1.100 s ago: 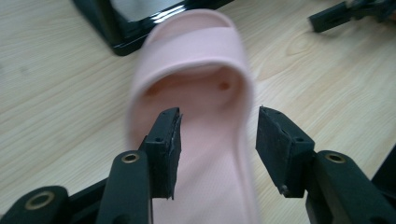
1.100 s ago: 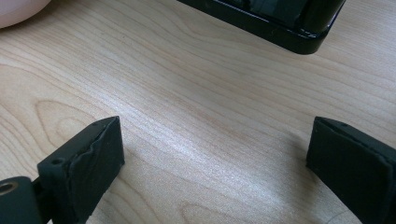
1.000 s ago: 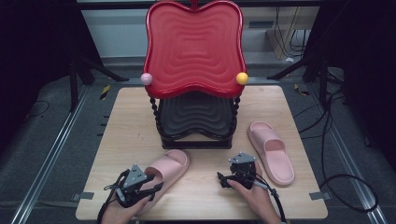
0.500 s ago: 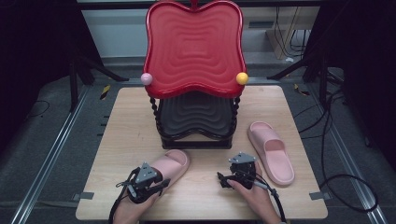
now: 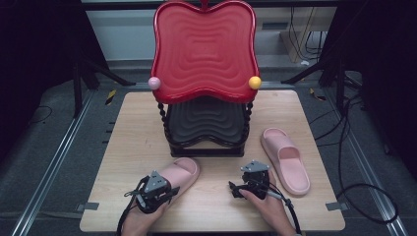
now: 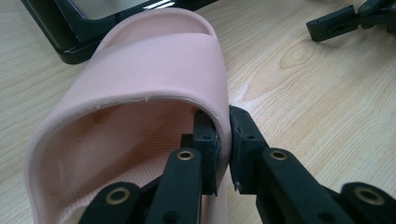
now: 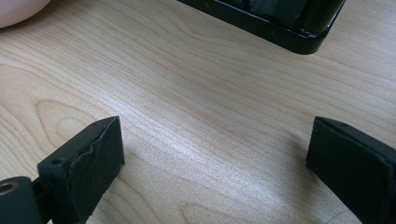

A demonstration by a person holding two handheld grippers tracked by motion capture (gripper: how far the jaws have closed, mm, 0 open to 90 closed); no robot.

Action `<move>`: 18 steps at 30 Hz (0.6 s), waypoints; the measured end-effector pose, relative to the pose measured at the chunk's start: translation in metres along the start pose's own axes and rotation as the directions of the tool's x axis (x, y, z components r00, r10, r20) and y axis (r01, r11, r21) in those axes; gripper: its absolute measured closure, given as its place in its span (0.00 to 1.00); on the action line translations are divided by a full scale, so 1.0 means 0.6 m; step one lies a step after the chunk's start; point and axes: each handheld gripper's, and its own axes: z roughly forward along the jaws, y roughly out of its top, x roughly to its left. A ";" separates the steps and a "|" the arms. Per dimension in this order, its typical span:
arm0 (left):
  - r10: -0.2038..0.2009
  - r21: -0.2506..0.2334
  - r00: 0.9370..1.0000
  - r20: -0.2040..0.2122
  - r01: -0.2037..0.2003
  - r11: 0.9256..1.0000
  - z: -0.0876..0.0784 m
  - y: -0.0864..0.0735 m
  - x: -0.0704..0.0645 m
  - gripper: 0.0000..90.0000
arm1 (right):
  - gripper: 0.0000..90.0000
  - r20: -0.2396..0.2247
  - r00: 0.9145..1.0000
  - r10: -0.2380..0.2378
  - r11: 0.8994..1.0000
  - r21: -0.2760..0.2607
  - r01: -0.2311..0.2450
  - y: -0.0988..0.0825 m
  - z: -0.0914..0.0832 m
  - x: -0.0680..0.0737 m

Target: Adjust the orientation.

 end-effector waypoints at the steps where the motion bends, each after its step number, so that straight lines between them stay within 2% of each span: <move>1: 0.001 -0.002 1.000 -0.003 -0.001 1.000 -0.002 0.000 -0.001 0.92 | 0.05 0.000 1.000 0.000 1.000 0.000 0.000 0.000 0.000 0.000; 6: -0.008 -0.025 0.999 0.041 0.009 1.000 -0.023 0.009 -0.020 0.93 | 0.05 0.000 1.000 -0.001 1.000 0.000 0.001 0.000 0.000 0.000; 10: 0.029 -0.059 0.998 0.054 -0.026 0.998 -0.045 0.031 -0.048 0.93 | 0.05 0.000 1.000 -0.001 1.000 0.000 0.001 0.000 0.000 0.000; 12: 0.046 -0.088 0.997 0.060 -0.040 0.995 -0.056 0.055 -0.063 0.93 | 0.05 0.000 1.000 -0.001 1.000 0.000 0.001 0.000 0.000 0.000; 13: 0.046 -0.088 0.997 0.060 -0.040 0.995 -0.056 0.055 -0.063 0.93 | 0.05 0.000 1.000 0.000 1.000 0.000 0.000 0.000 0.000 0.000; 14: 0.065 -0.107 0.996 0.060 -0.058 0.993 -0.062 0.080 -0.072 0.93 | 0.05 0.000 1.000 0.002 1.000 0.001 -0.002 0.000 0.000 0.000; 15: 0.065 -0.107 0.996 0.060 -0.058 0.993 -0.062 0.080 -0.072 0.93 | 0.05 0.000 1.000 0.002 1.000 0.001 -0.002 0.000 0.000 0.000; 18: 0.098 -0.163 0.995 0.033 -0.092 0.982 -0.064 0.127 -0.085 0.94 | 0.05 -0.001 1.000 -0.001 1.000 0.000 0.001 0.000 0.000 0.000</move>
